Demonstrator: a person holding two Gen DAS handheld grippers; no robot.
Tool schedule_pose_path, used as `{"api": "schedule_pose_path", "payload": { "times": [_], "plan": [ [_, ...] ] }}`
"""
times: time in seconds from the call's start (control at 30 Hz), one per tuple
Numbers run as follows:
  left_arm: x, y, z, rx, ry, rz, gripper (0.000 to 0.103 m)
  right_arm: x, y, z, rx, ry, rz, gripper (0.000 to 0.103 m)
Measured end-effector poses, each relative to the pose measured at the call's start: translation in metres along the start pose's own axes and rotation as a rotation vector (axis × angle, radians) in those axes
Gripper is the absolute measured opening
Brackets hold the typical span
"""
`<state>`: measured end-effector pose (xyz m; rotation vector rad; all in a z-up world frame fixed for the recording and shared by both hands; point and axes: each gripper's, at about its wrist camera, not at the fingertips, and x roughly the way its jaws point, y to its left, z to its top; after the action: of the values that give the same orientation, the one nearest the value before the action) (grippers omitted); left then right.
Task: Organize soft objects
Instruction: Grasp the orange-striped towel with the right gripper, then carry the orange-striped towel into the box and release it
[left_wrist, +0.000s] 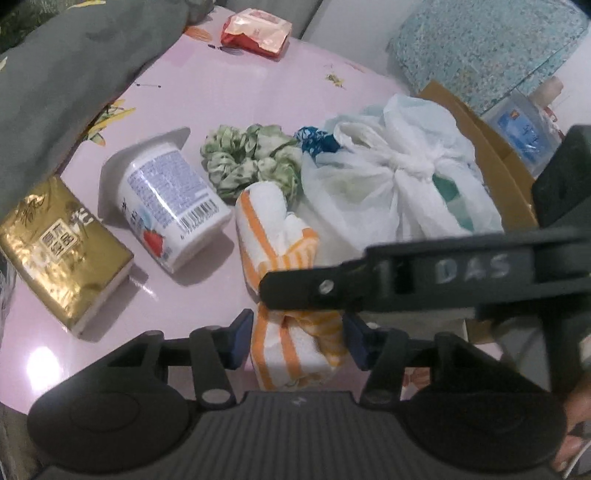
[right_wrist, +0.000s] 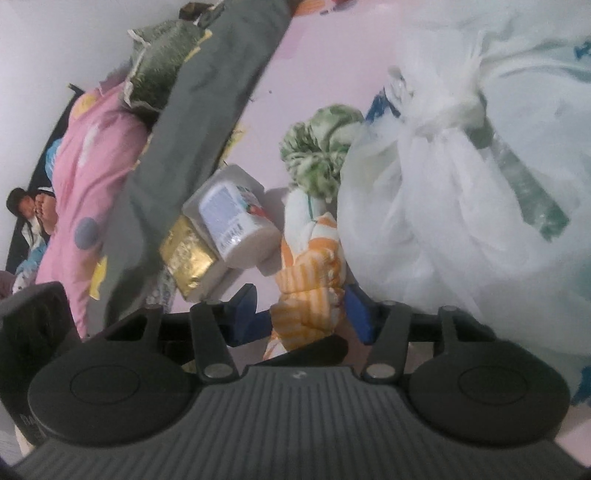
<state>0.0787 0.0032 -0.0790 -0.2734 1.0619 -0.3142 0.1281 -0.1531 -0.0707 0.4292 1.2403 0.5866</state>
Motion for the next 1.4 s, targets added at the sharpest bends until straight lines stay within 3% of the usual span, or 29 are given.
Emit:
{"api": "schedule_pose_path", "payload": {
  "times": [0.2,0.47,0.63,0.83,1.0,1.17,1.4],
  "plan": [
    [-0.012,-0.004,0.001,0.022,-0.018,0.009,0.052,-0.003,-0.008,-0.003,0.039,-0.021,0.05,0.045],
    [-0.066,-0.023,0.006,0.103,-0.142,0.041,0.051,-0.022,0.01,-0.003,0.035,-0.064,0.155,0.046],
    [-0.09,-0.041,0.016,0.149,-0.214,0.083,0.051,-0.044,0.027,0.005,-0.014,-0.132,0.216,0.046],
    [-0.104,-0.082,0.027,0.243,-0.283,0.072,0.051,-0.086,0.02,0.012,-0.017,-0.22,0.273,0.046],
    [-0.096,-0.136,0.041,0.364,-0.31,0.014,0.053,-0.141,-0.006,0.014,-0.013,-0.349,0.265,0.045],
    [-0.07,-0.201,0.05,0.473,-0.297,-0.097,0.057,-0.201,-0.057,0.002,0.05,-0.482,0.214,0.042],
    [-0.015,-0.28,0.051,0.571,-0.17,-0.272,0.06,-0.278,-0.136,-0.031,0.169,-0.63,0.049,0.039]
  ]
}}
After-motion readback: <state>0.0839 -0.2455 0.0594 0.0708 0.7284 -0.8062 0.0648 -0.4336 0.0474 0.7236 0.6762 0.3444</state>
